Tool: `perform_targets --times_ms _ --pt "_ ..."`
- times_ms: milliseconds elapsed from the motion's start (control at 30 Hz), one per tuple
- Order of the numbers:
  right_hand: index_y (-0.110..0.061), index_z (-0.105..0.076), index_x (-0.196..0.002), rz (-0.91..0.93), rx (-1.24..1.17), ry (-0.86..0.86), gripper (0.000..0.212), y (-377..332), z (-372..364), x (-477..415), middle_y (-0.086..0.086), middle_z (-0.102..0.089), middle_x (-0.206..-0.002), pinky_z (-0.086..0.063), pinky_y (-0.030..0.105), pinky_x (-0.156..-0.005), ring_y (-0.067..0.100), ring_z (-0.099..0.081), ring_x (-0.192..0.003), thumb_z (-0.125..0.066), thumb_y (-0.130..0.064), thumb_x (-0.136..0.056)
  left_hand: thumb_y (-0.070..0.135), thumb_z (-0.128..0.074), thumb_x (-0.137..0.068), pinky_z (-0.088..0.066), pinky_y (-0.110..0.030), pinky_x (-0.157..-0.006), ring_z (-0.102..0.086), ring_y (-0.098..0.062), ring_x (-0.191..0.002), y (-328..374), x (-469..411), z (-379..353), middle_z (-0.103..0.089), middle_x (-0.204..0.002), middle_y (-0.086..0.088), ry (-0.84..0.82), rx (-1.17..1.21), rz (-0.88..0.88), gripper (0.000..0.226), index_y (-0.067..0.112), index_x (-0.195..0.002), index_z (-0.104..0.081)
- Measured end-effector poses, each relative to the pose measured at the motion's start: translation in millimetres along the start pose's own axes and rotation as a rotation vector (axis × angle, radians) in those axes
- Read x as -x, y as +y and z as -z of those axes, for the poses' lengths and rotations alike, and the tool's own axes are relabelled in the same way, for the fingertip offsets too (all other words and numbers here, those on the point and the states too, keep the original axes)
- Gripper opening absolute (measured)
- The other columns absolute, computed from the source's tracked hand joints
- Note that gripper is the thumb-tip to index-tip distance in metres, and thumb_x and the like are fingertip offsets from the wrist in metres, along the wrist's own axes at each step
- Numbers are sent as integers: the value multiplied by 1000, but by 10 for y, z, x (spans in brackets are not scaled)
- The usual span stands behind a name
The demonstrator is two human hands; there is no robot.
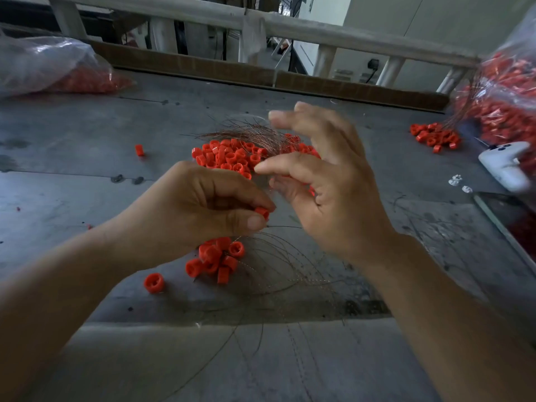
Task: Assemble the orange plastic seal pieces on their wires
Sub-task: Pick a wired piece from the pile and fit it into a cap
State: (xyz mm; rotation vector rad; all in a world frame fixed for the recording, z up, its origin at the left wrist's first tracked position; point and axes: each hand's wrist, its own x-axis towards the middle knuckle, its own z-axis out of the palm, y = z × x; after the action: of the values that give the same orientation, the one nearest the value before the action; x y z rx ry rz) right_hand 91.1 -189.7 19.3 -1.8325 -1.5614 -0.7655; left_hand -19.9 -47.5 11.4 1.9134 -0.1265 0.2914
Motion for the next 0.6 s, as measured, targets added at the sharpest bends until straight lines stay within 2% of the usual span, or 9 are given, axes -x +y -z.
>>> perform_targets --times_ms 67,133,233,267,333,400,467,533,600 --pt "-9 -73 -83 29 15 -54 9 43 16 5 9 -65 -108 -29 56 -104 29 -54 -112 -69 -13 -76 36 -81 -56 -52 -14 -70 -69 -10 -79 0 -4 21 -72 -88 6 9 5 -8 33 31 -88 -71" --pt "-9 -73 -81 34 21 -69 12 76 38 5 6 -69 -98 -22 54 -105 24 -60 -104 -67 -19 -76 35 -84 -54 -52 -13 -69 -69 -9 -79 2 -10 39 -73 -85 7 46 7 -15 35 32 -87 -72" --pt "-6 -72 -84 37 -30 -69 15 75 43 2 4 -70 -81 -30 46 -104 18 -66 -81 -65 -18 -78 37 -69 -57 -49 -10 -68 -68 -5 -78 9 -18 54 -73 -82 10 80 30 -14 31 31 -87 -71" --pt "-5 -72 -85 36 -51 -78 15 57 35 1 5 -70 -78 -37 41 -100 17 -65 -76 -65 -16 -79 36 -69 -58 -49 -10 -68 -68 -5 -78 8 -16 56 -73 -82 10 77 31 -13 30 30 -87 -71" --pt "-3 -71 -85 17 -86 -95 12 16 25 1 6 -68 -77 -48 29 -81 17 -64 -72 -65 -12 -80 33 -75 -59 -50 -10 -69 -68 -6 -78 11 -10 48 -73 -82 8 65 39 -15 29 28 -87 -72" --pt "-3 -70 -83 -28 -85 -79 11 7 46 -4 7 -64 -78 -48 24 -64 15 -60 -71 -63 -10 -82 31 -76 -57 -50 -11 -67 -68 -6 -76 5 -14 38 -73 -80 6 88 79 -8 32 26 -88 -72" --pt "-4 -69 -82 -105 -72 -25 9 35 95 -12 1 -58 -79 -44 19 -61 7 -53 -72 -62 -9 -83 32 -71 -55 -51 -13 -64 -68 -8 -71 -19 -19 53 -72 -74 4 142 148 22 32 27 -86 -73" --pt "-5 -67 -82 -187 -108 32 6 62 143 -19 -4 -52 -80 -38 9 -62 -1 -45 -67 -62 -7 -83 31 -75 -55 -52 -16 -62 -68 -11 -69 -32 -22 77 -71 -73 1 146 256 56 26 27 -81 -74" --pt "-7 -66 -82 -228 -168 57 4 57 159 -20 -6 -51 -79 -35 6 -64 -4 -44 -65 -62 -6 -83 22 -80 -55 -53 -18 -62 -70 -13 -71 -28 -25 76 -71 -74 -1 124 401 73 23 23 -77 -74"
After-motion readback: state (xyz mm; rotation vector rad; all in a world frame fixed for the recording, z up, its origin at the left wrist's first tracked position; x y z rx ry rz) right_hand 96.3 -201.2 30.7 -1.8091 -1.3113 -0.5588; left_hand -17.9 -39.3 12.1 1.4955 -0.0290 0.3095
